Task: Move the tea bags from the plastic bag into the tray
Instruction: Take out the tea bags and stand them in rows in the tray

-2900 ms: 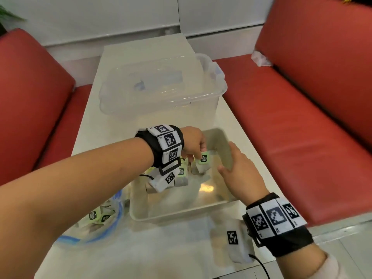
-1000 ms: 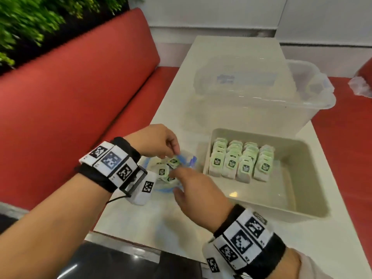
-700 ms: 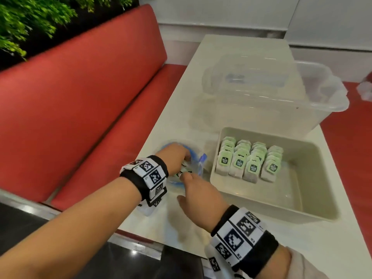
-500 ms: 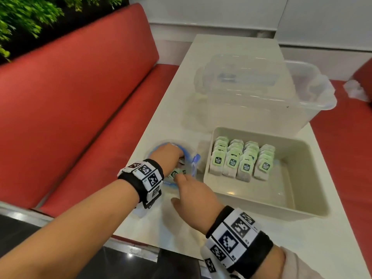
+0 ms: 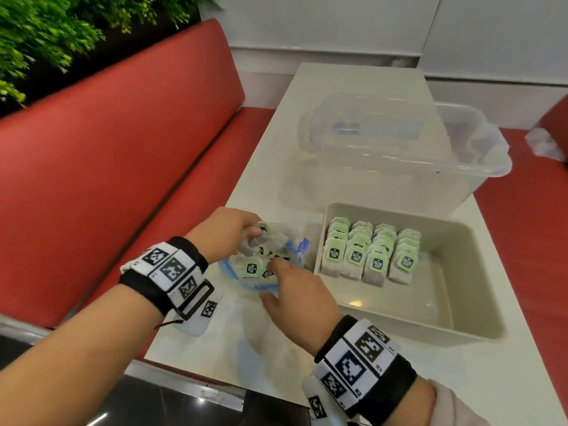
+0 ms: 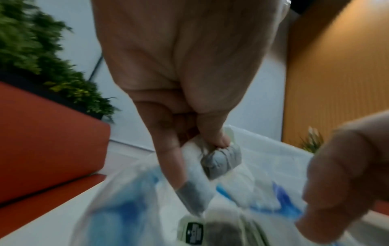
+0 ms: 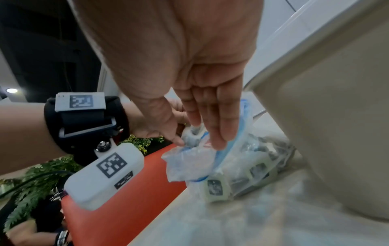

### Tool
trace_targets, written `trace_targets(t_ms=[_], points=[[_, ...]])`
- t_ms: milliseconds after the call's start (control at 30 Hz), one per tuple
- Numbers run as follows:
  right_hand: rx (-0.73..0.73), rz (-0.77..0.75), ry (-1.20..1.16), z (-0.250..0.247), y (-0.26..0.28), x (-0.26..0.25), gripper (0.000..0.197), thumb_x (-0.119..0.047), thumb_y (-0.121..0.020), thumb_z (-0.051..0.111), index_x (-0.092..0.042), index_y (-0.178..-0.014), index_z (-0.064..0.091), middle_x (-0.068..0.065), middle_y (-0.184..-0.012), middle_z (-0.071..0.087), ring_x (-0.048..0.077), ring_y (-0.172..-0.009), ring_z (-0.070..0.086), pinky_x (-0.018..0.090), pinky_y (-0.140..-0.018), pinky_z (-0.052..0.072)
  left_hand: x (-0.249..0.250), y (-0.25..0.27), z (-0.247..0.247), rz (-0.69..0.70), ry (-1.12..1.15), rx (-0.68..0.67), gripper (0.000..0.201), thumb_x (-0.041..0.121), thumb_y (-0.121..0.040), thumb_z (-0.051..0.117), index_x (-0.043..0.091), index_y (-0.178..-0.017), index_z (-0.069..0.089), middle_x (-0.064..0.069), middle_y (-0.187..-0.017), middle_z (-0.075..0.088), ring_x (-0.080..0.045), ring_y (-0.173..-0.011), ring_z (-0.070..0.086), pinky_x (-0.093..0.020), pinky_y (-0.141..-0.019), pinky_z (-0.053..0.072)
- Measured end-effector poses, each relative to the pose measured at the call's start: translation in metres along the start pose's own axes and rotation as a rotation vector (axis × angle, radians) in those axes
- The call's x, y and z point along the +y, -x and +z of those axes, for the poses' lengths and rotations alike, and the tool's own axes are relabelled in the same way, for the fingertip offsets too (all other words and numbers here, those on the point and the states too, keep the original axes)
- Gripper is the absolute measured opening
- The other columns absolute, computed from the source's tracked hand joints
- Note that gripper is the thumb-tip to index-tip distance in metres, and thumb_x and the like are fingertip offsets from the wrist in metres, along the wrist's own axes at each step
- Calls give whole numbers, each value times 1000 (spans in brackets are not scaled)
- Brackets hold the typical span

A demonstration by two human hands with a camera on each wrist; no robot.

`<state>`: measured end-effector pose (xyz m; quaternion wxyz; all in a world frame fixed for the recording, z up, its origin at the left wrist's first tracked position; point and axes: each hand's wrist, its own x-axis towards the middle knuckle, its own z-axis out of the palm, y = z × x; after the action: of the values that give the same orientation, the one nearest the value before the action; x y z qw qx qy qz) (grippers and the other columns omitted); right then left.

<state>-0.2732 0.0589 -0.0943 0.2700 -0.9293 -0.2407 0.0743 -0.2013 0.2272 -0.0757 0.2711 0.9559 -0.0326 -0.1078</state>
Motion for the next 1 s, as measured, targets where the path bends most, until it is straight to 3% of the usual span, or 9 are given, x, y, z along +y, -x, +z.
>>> trace_targets(t_ms=[233, 333, 400, 467, 567, 633, 767, 900, 1000], points=[[486, -15, -263, -25, -10, 8, 36, -28, -89, 57, -15, -122, 50, -1, -120, 50, 12, -112, 47, 18, -90, 33, 10, 16, -20, -49, 491, -52, 20, 13, -97, 46, 15, -89, 64, 2, -76, 64, -14, -67, 66, -19, -48, 52], [486, 11, -402, -36, -14, 12, 54, -39, -88, 60, -22, -135, 40, -4, -140, 36, 8, -130, 31, 16, -101, 24, 28, 22, -23, 14, 550, -164, 22, 15, -97, 46, 20, -88, 65, 6, -72, 68, -13, -67, 68, -20, -48, 51], [396, 35, -531, -44, -15, 13, 63, -40, -84, 65, -27, -138, 36, -11, -138, 36, 6, -129, 33, 20, -102, 27, 42, 24, -22, 53, 562, -218, 20, 16, -96, 47, 21, -88, 65, 5, -72, 69, -14, -66, 68, -20, -48, 50], [373, 76, -622, -47, -15, 16, 60, -34, -80, 70, -30, -133, 42, -16, -122, 47, 6, -116, 46, 25, -96, 39, 54, 22, -18, 72, 569, -226, 16, 16, -95, 50, 21, -91, 65, 4, -73, 69, -12, -63, 67, -18, -47, 50], [447, 124, -743, -48, -14, 27, 35, -24, -79, 72, -37, -104, 53, -16, -92, 57, 13, -93, 60, 37, -78, 53, 65, 17, -12, 82, 612, -221, 15, 14, -92, 56, 17, -103, 64, -1, -84, 71, -8, -64, 67, -18, -48, 51], [495, 141, -853, -48, -11, 35, 30, -17, -80, 71, -38, -95, 54, -10, -93, 60, 22, -90, 64, 40, -68, 58, 69, 14, -9, 92, 665, -255, 24, 6, -90, 57, 17, -111, 62, 4, -86, 71, -4, -66, 66, -18, -51, 53], [582, 173, -964, -55, -2, 48, 32, -9, -82, 65, -35, -97, 55, 5, -103, 58, 30, -89, 64, 29, -58, 55, 75, 7, -3, 110, 654, -246, 27, 3, -91, 55, 19, -111, 60, 8, -72, 60, -1, -61, 57, -19, -54, 55], [589, 221, -1025, -63, 10, 58, 38, 2, -81, 58, -33, -97, 54, 7, -100, 55, 26, -78, 60, 32, -60, 53, 81, -1, 1, 134, 654, -186, 13, 10, -95, 50, 17, -99, 59, -4, -90, 62, -10, -74, 60, -18, -55, 53], [491, 248, -1045, -63, 17, 61, 41, 1, -78, 58, -34, -98, 54, 13, -102, 55, 19, -69, 57, 25, -54, 49, 92, -7, 3, 193, 727, -241, 18, 6, -97, 40, 14, -93, 56, 4, -84, 65, -14, -82, 65, -23, -66, 53]])
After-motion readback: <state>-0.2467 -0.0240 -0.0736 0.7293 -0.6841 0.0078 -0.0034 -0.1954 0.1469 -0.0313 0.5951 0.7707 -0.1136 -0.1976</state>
